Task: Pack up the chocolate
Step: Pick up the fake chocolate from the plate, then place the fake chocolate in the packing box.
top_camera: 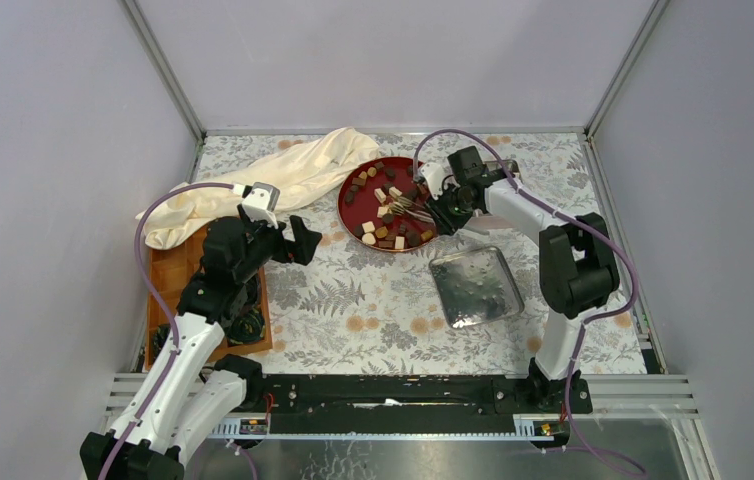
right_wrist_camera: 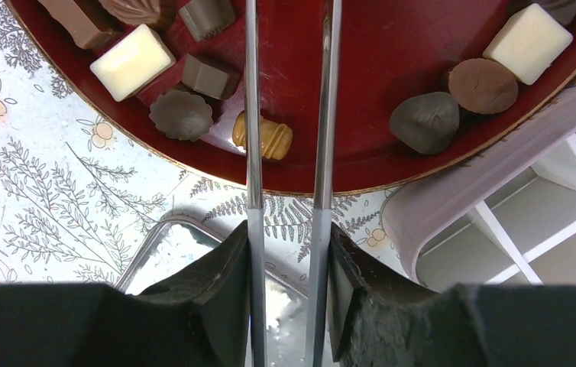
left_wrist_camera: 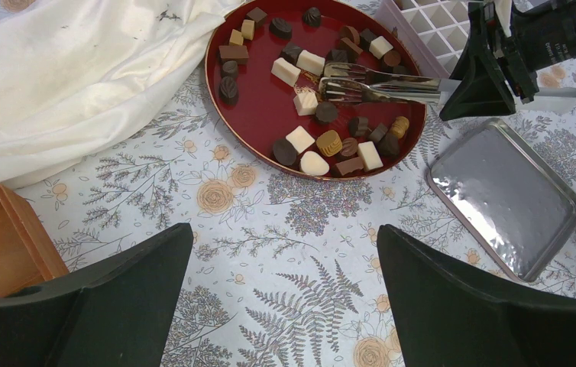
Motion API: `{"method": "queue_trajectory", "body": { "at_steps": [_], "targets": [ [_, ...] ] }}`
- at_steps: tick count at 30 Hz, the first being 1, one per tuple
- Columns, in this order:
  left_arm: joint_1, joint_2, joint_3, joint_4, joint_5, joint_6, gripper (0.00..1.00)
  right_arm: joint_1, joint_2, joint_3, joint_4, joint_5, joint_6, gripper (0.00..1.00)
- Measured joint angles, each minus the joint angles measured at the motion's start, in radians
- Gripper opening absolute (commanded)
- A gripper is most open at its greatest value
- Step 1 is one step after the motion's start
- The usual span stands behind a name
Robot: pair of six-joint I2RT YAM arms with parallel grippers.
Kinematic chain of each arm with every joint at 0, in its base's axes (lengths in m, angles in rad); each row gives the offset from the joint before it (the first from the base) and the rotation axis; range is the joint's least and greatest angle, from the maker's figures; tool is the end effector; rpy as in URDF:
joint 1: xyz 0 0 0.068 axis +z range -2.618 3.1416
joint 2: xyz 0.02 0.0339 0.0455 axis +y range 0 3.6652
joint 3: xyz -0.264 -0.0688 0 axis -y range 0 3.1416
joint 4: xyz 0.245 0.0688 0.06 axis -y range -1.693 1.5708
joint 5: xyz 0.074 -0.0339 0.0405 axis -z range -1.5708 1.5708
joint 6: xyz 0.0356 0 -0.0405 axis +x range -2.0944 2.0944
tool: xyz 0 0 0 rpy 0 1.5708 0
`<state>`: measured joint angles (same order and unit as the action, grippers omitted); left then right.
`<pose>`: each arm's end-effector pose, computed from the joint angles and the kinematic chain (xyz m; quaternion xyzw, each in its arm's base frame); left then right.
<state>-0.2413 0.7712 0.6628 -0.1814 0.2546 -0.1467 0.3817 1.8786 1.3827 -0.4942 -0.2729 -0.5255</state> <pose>0.1772 -0.0528 0.2997 0.1134 0.7908 -0.2142 0.5620 0.3708 0.1592 0.2108 -0.4510 0.8362 0.1096 0.2923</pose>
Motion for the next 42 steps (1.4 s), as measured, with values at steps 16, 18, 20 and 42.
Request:
{"method": "queue_trajectory", "body": {
  "at_steps": [16, 18, 20, 42],
  "targets": [
    [0.000, 0.000, 0.000, 0.000, 0.001, 0.000, 0.99, -0.122, -0.148, -0.021, 0.013, -0.141, 0.072, 0.06],
    [0.000, -0.002, 0.000, 0.000, 0.001, 0.000, 0.99, -0.167, -0.165, -0.030, 0.017, -0.174, 0.087, 0.07],
    [0.000, -0.006, 0.000, 0.000, 0.001, 0.000, 0.99, -0.217, -0.188, -0.045, 0.024, -0.198, 0.106, 0.07],
    [0.000, -0.017, 0.000, 0.001, 0.016, -0.013, 0.99, -0.460, -0.200, -0.072, 0.088, -0.035, 0.168, 0.13]
  ]
}}
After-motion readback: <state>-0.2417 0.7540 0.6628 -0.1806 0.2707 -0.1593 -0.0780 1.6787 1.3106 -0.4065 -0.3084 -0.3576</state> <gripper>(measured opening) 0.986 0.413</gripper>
